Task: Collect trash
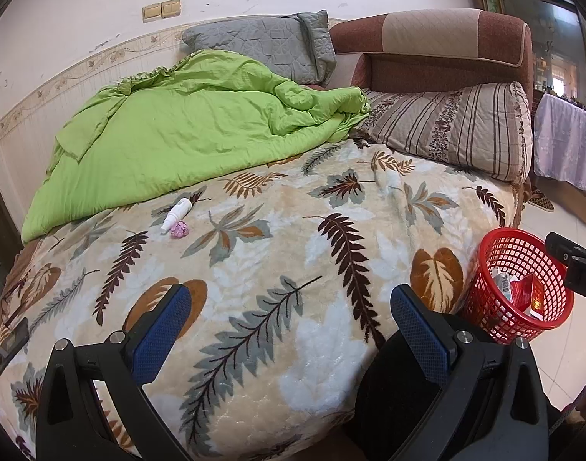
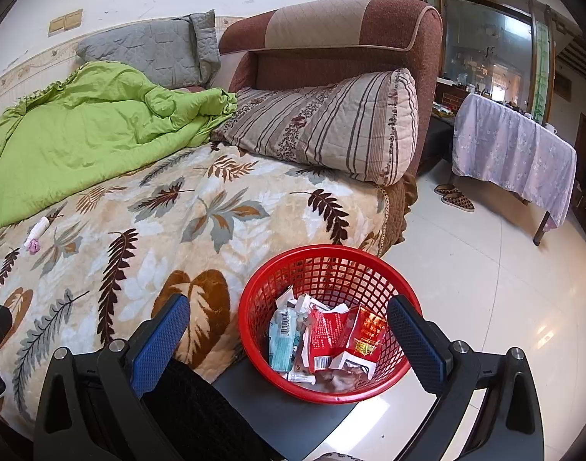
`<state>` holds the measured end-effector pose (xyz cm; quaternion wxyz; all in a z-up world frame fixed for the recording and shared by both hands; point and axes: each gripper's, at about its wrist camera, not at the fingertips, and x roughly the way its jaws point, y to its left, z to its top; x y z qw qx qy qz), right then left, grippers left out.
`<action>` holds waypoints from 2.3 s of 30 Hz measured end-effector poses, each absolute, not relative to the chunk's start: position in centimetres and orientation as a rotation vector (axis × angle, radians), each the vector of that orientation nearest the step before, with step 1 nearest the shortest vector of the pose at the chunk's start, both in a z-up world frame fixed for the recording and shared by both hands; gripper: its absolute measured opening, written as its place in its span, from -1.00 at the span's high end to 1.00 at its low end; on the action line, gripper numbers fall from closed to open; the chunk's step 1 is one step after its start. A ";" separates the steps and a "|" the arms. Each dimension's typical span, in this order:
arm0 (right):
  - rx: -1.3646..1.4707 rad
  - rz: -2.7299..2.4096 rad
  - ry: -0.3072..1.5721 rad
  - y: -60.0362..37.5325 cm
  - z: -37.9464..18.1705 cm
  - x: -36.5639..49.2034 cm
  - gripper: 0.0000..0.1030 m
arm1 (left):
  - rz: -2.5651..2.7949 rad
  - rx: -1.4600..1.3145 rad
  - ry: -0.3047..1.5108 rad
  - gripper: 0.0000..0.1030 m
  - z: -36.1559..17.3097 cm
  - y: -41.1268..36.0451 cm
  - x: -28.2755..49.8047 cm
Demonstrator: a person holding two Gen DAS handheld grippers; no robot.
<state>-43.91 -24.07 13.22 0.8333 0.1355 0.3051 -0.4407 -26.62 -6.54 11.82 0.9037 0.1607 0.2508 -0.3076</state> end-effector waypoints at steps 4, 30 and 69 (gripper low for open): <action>0.287 -0.935 0.647 -24.0 13.2 -43.9 -1.00 | -0.635 0.331 0.519 -1.00 11.8 -6.6 -26.6; 0.285 -0.934 0.651 -23.9 13.2 -43.8 -1.00 | -0.637 0.328 0.521 -1.00 11.8 -6.5 -26.4; 0.194 -0.516 0.961 -22.5 2.0 -8.4 -0.99 | -0.218 0.105 1.007 -1.00 2.2 2.3 -5.1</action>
